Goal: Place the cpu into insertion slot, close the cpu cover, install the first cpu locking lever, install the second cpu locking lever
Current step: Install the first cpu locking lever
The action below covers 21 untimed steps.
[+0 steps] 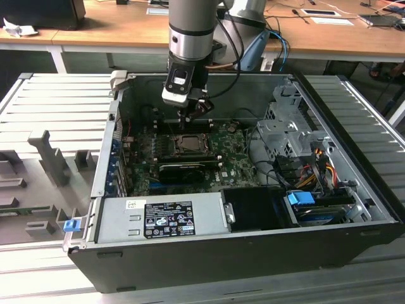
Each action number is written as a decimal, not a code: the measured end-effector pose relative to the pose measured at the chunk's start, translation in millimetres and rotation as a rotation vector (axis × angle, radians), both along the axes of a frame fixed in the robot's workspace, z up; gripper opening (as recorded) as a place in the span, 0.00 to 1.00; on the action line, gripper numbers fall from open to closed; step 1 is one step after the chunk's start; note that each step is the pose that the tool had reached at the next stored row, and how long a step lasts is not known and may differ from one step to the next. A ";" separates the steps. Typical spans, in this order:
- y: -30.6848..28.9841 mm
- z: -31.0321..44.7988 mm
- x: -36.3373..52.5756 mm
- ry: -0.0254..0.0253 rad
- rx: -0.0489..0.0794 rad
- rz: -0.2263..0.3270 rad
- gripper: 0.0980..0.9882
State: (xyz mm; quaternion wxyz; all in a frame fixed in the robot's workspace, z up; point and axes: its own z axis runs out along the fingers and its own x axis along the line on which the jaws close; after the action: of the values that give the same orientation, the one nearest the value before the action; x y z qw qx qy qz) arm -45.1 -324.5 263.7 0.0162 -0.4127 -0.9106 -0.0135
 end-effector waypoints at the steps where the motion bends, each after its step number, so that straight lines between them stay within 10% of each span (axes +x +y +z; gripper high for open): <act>1: 0.0 0.0 0.0 0.0000 0.000 0.021 0.01; 7: 0.0 0.0 0.0 -0.0022 0.000 0.125 0.01; 12: 0.0 -0.1 0.1 -0.0244 -0.001 0.179 0.01; 21: 0.0 -0.1 -0.5 -0.0281 0.000 0.288 0.01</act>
State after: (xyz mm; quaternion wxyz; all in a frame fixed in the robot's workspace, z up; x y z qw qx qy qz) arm -45.7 -324.5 263.6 0.0051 -0.2774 -0.9606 -0.0166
